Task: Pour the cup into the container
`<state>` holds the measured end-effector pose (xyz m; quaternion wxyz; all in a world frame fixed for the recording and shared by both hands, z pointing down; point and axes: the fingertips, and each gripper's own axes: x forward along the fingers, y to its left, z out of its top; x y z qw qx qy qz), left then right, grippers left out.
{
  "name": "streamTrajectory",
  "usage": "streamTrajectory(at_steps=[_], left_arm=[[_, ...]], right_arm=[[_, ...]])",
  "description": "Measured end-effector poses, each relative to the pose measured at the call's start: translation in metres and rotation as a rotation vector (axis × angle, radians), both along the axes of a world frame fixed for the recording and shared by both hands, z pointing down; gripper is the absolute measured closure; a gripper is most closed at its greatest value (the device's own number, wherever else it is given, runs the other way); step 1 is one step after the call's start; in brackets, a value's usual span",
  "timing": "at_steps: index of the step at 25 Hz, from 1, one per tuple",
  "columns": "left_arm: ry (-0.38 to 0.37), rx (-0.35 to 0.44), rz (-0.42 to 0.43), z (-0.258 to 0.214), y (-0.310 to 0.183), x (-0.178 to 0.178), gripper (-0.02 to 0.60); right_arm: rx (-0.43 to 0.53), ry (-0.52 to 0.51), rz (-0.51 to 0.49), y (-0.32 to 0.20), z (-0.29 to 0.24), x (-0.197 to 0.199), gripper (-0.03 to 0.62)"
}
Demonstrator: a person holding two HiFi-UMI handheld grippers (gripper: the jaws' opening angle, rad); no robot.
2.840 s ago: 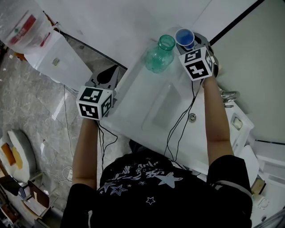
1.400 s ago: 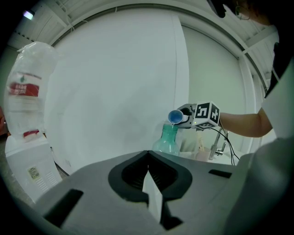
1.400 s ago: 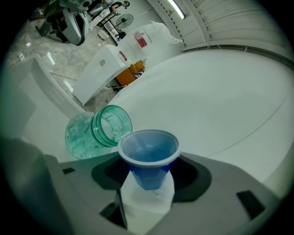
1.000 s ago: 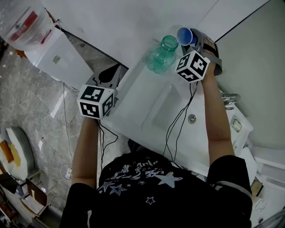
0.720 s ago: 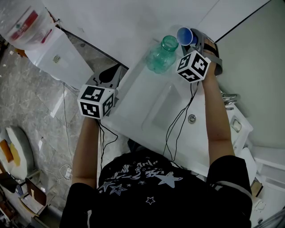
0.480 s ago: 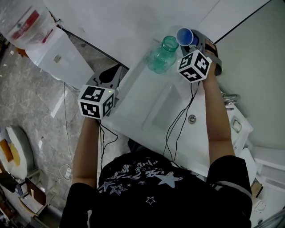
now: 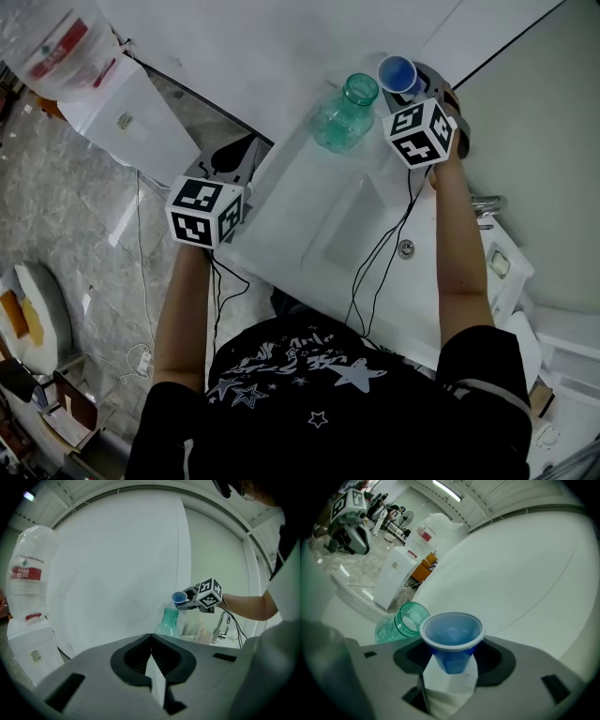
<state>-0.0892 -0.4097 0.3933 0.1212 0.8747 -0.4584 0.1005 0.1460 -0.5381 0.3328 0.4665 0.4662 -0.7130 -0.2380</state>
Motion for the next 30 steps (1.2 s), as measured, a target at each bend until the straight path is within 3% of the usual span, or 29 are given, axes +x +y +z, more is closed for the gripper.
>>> streamTrajectory(at_steps=[12,21,30], left_arm=[[0.046,-0.016,0.006,0.002,0.027,0.001,0.572],[0.061,-0.019,0.013,0.001,0.057,-0.004,0.572],[0.085,-0.047,0.0,0.013,0.088,-0.016,0.572]], right_arm=[[-0.052,-0.365,0.077,0.038,-0.005,0.007,0.324],[-0.085,-0.48,0.096,0.088,0.018,0.005,0.324],[-0.167,-0.587,0.046,0.14,0.054,-0.031,0.324]])
